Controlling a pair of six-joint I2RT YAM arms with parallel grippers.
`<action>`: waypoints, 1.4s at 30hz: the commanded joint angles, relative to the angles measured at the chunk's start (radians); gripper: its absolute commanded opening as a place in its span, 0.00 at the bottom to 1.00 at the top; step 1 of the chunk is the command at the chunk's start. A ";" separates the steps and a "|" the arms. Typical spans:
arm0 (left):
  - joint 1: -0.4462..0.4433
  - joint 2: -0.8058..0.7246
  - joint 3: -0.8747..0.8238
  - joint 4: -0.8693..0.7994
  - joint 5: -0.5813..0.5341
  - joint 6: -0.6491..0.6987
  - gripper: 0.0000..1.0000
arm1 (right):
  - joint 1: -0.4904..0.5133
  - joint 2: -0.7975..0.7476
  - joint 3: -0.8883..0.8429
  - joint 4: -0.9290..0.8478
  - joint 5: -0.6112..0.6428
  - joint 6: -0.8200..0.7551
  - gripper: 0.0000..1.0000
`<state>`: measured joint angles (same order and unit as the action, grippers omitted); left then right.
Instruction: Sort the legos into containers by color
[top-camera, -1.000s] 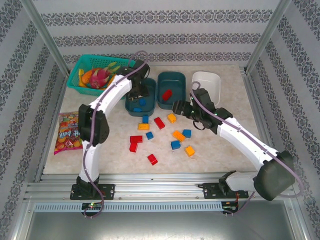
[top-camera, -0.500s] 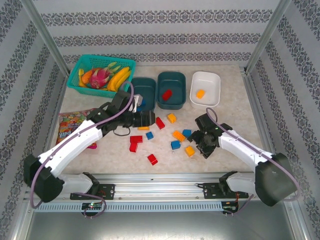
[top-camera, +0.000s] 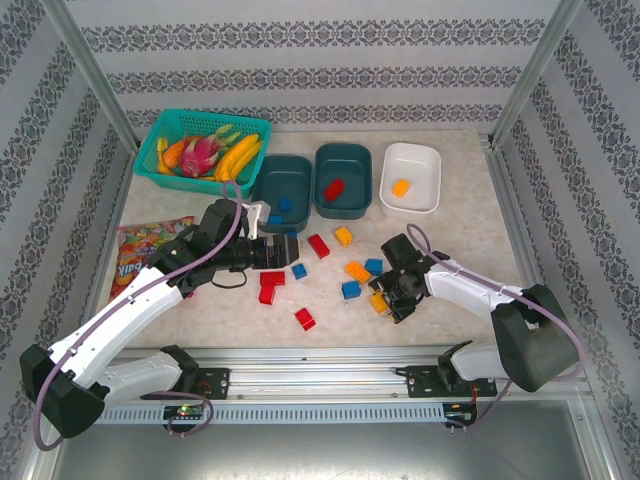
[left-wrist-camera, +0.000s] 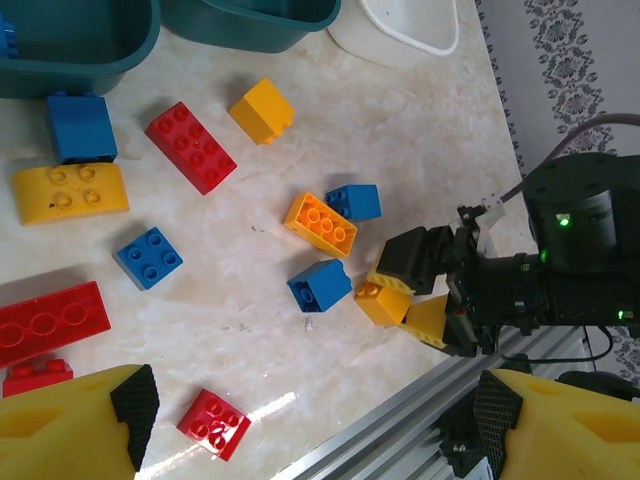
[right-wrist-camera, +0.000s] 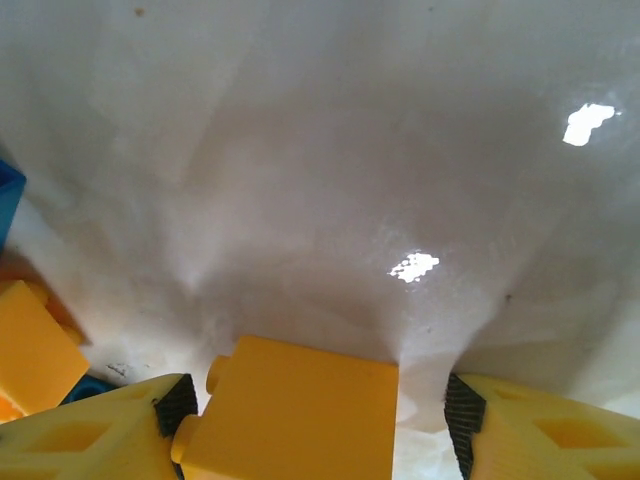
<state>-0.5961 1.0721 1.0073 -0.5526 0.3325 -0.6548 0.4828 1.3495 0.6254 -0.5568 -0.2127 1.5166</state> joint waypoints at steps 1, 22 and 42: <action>-0.019 0.000 -0.013 0.048 -0.010 -0.012 0.84 | 0.022 0.031 -0.019 0.060 -0.006 0.048 0.58; -0.039 0.275 0.194 0.263 0.045 -0.123 0.84 | -0.296 0.044 0.501 -0.130 0.213 -0.547 0.32; -0.034 0.618 0.601 0.193 0.015 -0.093 0.84 | -0.425 0.862 1.209 -0.266 0.040 -0.943 0.40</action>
<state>-0.6220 1.6867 1.5742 -0.3305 0.3649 -0.7685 0.0673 2.1731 1.7760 -0.7647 -0.1295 0.6109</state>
